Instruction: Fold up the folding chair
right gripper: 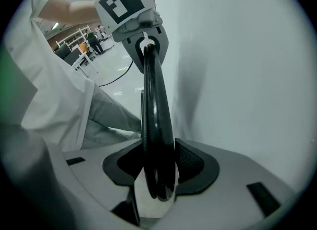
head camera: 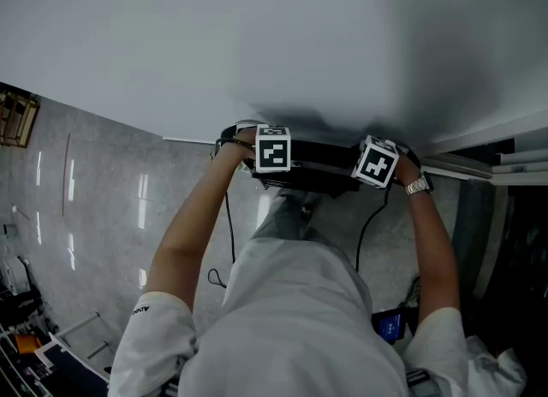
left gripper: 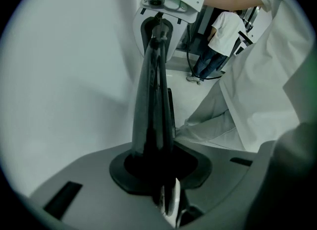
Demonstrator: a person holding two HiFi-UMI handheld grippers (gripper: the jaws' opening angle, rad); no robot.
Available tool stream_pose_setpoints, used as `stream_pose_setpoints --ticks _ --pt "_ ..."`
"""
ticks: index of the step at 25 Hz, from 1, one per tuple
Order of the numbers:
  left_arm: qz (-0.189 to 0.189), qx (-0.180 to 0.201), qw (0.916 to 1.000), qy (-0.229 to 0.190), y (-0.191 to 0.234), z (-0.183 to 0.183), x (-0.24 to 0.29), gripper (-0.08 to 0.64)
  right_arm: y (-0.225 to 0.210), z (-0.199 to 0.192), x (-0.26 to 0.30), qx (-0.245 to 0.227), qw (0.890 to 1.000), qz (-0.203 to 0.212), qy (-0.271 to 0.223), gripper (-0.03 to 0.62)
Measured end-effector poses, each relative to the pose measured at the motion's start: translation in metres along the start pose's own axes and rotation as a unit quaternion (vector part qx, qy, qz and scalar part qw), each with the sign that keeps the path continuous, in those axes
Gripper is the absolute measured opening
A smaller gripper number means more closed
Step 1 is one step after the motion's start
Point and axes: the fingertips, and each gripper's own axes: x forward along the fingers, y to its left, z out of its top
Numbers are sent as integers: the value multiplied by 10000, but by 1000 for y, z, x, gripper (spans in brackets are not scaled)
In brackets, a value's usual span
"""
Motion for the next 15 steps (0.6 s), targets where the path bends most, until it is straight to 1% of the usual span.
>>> stream_pose_setpoints --ticks 2,4,8,11,15 --pt "202 -40 9998 -51 7 2 2 72 -7 -4 -10 -99 9995 -301 81 147" --pt "286 -86 9995 -56 11 1 3 75 -11 -4 -23 -93 9984 -550 87 147" --pt "581 -177 9981 -101 22 -1 -1 92 -21 6 -41 -17 9955 -938 -142 146" --pt "773 -172 9968 -104 24 3 -2 99 -20 9 -39 -38 9945 -1024 -226 146" --pt "1149 32 9933 -106 34 11 2 131 -18 4 -35 74 9948 -982 -260 146"
